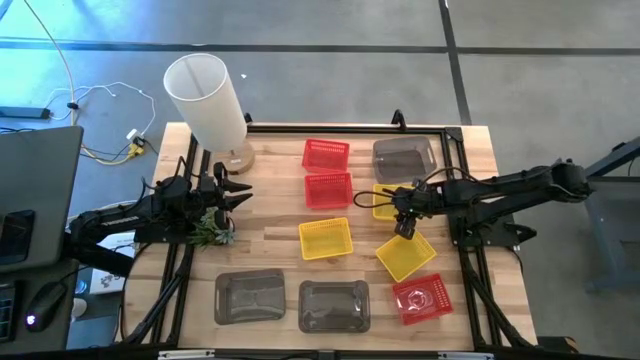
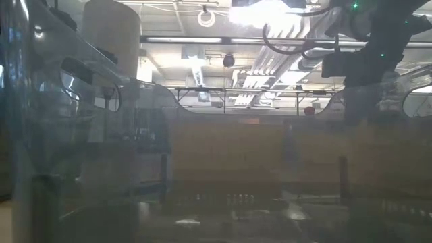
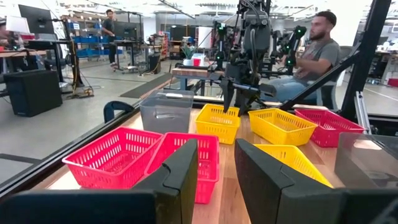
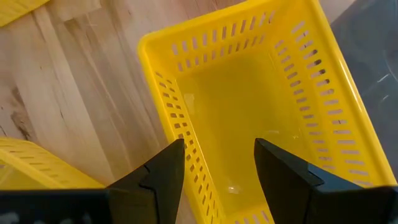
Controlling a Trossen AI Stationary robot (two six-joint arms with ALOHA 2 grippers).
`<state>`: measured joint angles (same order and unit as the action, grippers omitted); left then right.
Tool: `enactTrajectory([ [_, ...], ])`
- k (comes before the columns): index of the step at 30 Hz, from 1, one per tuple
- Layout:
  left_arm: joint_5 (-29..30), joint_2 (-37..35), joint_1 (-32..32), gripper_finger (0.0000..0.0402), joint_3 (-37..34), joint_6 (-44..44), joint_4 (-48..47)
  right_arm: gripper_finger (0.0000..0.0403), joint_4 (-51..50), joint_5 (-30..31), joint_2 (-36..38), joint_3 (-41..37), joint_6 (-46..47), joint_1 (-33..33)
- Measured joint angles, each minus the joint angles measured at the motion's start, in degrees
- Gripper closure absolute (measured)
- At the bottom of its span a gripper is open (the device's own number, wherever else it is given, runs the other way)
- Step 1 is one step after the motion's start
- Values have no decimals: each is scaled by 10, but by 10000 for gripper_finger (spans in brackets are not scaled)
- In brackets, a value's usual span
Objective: Stack baskets by color
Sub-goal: Stack the top yellow bin into the bottom right yellow bin
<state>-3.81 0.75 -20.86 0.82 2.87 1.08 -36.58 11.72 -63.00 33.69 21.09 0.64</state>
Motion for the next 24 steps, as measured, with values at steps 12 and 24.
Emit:
enactTrajectory([
  [12, 2, 0, 0, 307, 0, 0, 0, 222, 6, -9, 0, 0, 25, 0],
  [24, 2, 0, 0, 307, 0, 0, 0, 222, -3, -48, 1, 0, 34, 0],
])
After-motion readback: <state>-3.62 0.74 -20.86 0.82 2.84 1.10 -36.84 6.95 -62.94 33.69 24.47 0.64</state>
